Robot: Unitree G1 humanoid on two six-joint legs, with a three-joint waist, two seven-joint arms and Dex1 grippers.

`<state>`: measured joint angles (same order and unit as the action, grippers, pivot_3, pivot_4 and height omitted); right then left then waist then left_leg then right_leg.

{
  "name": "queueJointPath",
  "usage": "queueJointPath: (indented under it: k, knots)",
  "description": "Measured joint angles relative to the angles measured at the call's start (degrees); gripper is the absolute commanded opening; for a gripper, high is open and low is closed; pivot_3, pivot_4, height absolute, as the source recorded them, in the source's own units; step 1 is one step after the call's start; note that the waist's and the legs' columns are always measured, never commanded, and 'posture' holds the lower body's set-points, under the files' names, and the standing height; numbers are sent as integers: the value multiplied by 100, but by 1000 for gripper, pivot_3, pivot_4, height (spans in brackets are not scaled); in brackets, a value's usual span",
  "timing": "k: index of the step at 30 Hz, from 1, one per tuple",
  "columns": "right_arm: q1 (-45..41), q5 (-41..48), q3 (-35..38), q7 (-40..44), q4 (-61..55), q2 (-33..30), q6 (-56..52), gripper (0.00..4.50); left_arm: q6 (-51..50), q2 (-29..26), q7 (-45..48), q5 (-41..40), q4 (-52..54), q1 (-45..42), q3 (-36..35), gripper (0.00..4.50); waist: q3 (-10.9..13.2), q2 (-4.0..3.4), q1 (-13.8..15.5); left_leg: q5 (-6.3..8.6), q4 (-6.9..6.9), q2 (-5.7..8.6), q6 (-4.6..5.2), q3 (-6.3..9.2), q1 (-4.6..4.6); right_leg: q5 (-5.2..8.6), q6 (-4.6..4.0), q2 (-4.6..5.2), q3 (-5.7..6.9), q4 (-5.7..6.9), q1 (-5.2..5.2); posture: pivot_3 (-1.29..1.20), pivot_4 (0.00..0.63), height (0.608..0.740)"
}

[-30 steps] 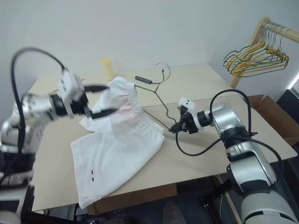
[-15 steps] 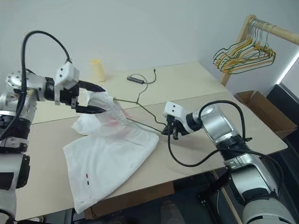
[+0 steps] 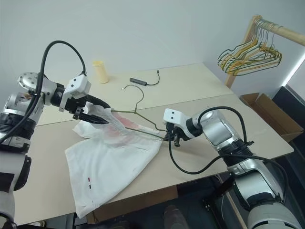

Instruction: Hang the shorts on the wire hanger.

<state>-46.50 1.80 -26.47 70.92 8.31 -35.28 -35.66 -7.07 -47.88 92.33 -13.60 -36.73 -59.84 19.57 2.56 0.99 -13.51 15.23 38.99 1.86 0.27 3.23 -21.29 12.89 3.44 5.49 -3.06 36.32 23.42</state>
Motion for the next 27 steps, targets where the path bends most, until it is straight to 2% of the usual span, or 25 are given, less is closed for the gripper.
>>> queueJointPath:
  k: [6, 7, 16, 19, 22, 27]
  knots:
    - [0, -55, -8, 6, -40, 3, 13, 0, 23, -1, 1, 35, -23, 77, 64, 213, 0, 0, -2, 0, 1, 0, 0, 0, 0, 0, 0, -1, 0, 1, 0, -199, 0, 740]
    - [0, -65, -8, -1, -40, 3, 18, 0, 37, 0, 1, 54, -23, 83, 64, 15, 0, 0, 0, 0, 1, 1, 0, 0, 0, 0, 0, 0, 0, 1, 0, -201, 0, 740]
    - [203, -110, 23, -251, -222, 44, 96, 0, 466, 107, -175, 632, -73, 171, -36, 15, 0, 0, 5, 0, 1, 1, 0, 0, 0, 0, 0, 2, -1, 1, 0, -203, 0, 740]
    - [253, -232, 21, -384, -287, -16, 422, 828, 587, 119, -196, 711, -69, 172, -78, 0, 0, 0, 2, 0, 2, 2, 0, -2, 0, 0, 1, 3, -3, 2, 0, -198, 0, 740]
    - [260, -257, 85, -498, -346, -28, 564, 1868, 666, 118, -311, 777, -81, 172, -206, 0, 0, 0, -5, 0, 2, 2, 0, -2, 1, 0, 0, 0, -3, 3, 0, -206, 0, 740]
    - [263, -53, 719, -832, -346, -29, 346, 3658, 719, 96, -586, 777, -233, 171, -571, 0, 0, 1, 1, 0, 3, 1, 1, -2, 1, 0, 1, 3, -3, 3, 0, -211, 0, 740]
